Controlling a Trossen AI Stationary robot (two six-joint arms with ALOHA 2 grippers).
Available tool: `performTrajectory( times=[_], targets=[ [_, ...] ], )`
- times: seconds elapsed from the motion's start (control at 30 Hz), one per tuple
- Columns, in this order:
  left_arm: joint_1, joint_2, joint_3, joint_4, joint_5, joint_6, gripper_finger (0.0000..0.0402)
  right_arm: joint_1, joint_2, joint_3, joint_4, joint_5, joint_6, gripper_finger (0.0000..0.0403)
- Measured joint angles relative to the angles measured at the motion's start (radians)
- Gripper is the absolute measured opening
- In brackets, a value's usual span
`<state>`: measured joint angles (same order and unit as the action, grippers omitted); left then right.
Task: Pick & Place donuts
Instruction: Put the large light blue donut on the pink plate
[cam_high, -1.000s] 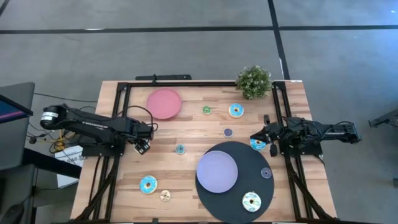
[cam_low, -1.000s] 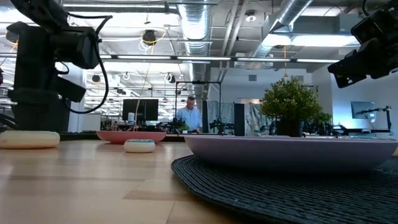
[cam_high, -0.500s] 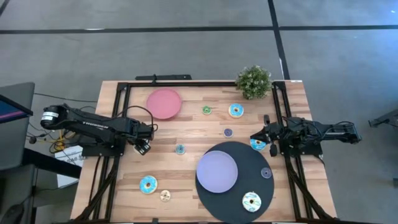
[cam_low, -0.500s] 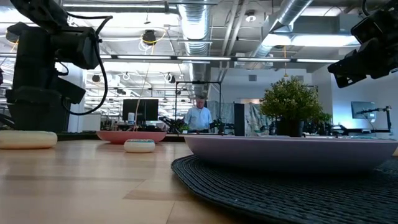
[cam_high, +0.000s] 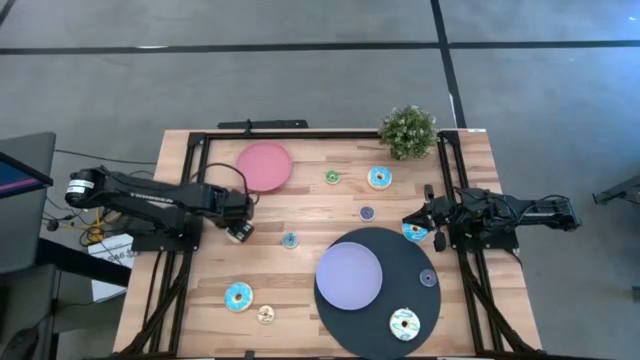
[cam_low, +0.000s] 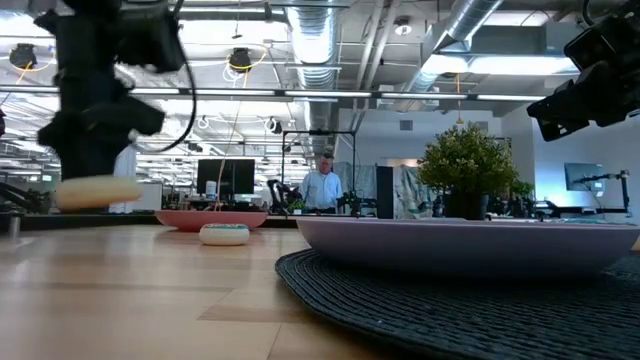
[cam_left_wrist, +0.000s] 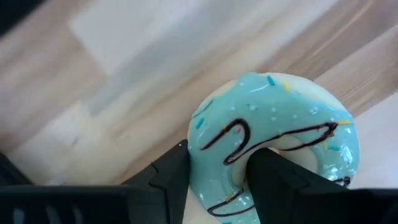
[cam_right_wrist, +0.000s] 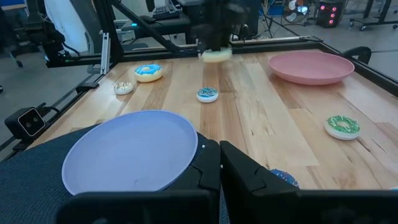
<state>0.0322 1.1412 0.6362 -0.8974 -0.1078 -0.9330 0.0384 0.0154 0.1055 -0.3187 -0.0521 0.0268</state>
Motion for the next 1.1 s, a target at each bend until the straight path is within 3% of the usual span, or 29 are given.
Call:
performTrajectory(
  times=[0.2, 0.3, 0.47, 0.63, 0.9, 1.1],
  targets=[
    [0.014, 0.000, 0.146, 0.072, -0.137, 0.018, 0.0138, 0.000, 0.000, 0.000, 0.000, 0.000, 0.000, 0.0000],
    [0.081, 0.020, 0.206, 0.090, -0.150, 0.079, 0.0138, 0.000, 0.000, 0.000, 0.000, 0.000, 0.000, 0.0000],
    [0.270, 0.123, 0.292, 0.111, -0.086, 0.284, 0.0138, 0.000, 0.000, 0.000, 0.000, 0.000, 0.000, 0.0000],
    [0.449, 0.305, 0.391, 0.102, -0.027, 0.503, 0.0138, 0.000, 0.000, 0.000, 0.001, 0.000, 0.000, 0.0000],
    [0.651, 0.565, 0.541, 0.081, -0.001, 0.769, 0.0138, 0.000, 0.000, 0.000, 0.003, 0.000, 0.000, 0.0000],
    [0.780, 0.647, 0.598, 0.079, 0.013, 0.898, 0.0137, 0.000, 0.000, 0.000, 0.005, 0.000, 0.000, 0.0000]
  ],
)
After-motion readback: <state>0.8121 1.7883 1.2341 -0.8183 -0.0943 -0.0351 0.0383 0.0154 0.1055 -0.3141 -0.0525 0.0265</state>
